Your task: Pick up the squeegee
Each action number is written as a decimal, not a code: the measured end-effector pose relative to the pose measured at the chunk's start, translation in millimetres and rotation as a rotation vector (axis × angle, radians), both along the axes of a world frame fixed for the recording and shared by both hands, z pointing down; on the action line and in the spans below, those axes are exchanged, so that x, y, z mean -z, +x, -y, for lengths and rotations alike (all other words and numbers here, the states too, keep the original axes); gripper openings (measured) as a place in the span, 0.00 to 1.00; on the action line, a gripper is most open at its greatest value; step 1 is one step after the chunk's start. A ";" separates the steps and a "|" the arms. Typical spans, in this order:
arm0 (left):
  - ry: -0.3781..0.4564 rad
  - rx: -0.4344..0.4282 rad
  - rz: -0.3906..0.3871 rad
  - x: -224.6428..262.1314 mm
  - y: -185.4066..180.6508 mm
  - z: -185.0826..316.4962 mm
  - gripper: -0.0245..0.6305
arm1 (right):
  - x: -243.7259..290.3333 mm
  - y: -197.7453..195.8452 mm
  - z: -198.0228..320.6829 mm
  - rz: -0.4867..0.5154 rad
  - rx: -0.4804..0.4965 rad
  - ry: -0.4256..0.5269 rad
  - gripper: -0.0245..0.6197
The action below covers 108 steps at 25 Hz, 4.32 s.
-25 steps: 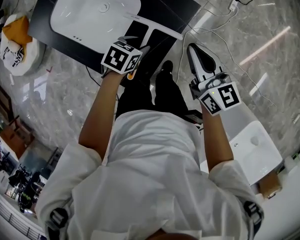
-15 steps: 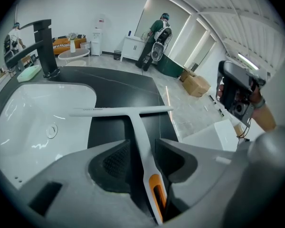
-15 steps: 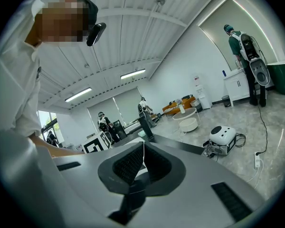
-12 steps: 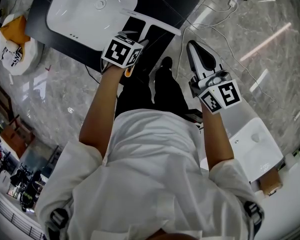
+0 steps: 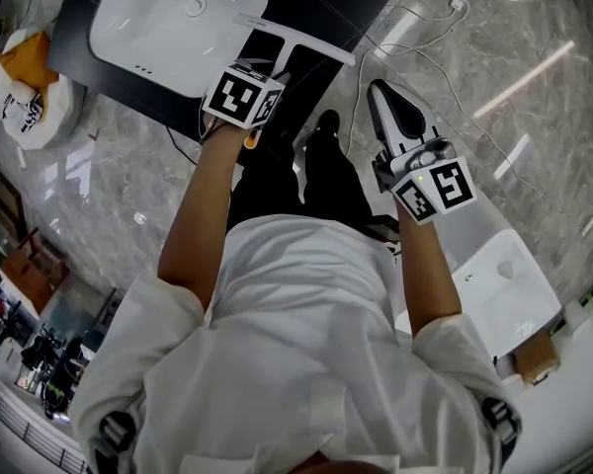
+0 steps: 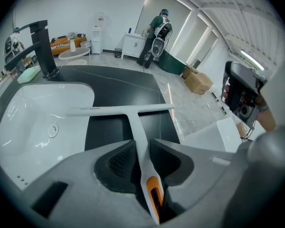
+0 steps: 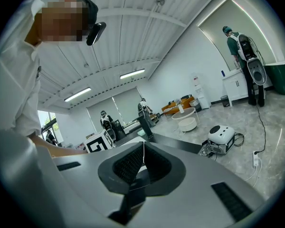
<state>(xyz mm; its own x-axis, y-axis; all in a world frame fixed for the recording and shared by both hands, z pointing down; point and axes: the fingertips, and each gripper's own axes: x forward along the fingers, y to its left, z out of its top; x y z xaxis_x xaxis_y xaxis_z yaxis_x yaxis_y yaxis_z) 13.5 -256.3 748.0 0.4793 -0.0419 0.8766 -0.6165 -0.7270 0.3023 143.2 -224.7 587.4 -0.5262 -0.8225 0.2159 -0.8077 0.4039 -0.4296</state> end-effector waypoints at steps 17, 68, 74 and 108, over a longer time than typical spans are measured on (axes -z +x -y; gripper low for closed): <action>0.025 0.070 -0.047 34.5 -14.7 11.8 0.16 | 28.1 -3.1 2.1 -0.007 0.004 0.057 0.06; 0.938 0.229 -0.983 501.8 -139.4 -21.6 0.16 | 318.0 -60.3 -21.8 -0.100 0.117 0.569 0.06; 0.933 0.197 -1.018 499.2 -132.9 -26.3 0.16 | 310.8 -60.5 -19.9 -0.098 0.133 0.547 0.06; 0.914 0.156 -1.155 498.9 -120.8 -21.8 0.16 | 309.1 -66.6 -12.0 -0.100 0.240 0.567 0.06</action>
<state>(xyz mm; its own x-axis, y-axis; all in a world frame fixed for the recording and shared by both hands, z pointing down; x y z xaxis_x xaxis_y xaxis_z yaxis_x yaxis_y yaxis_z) -107.3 -234.5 249.0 0.8152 -0.4719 -0.3358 -0.4470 -0.8813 0.1531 76.6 -212.7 278.2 -0.7107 -0.6846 -0.1618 -0.6910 0.7226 -0.0223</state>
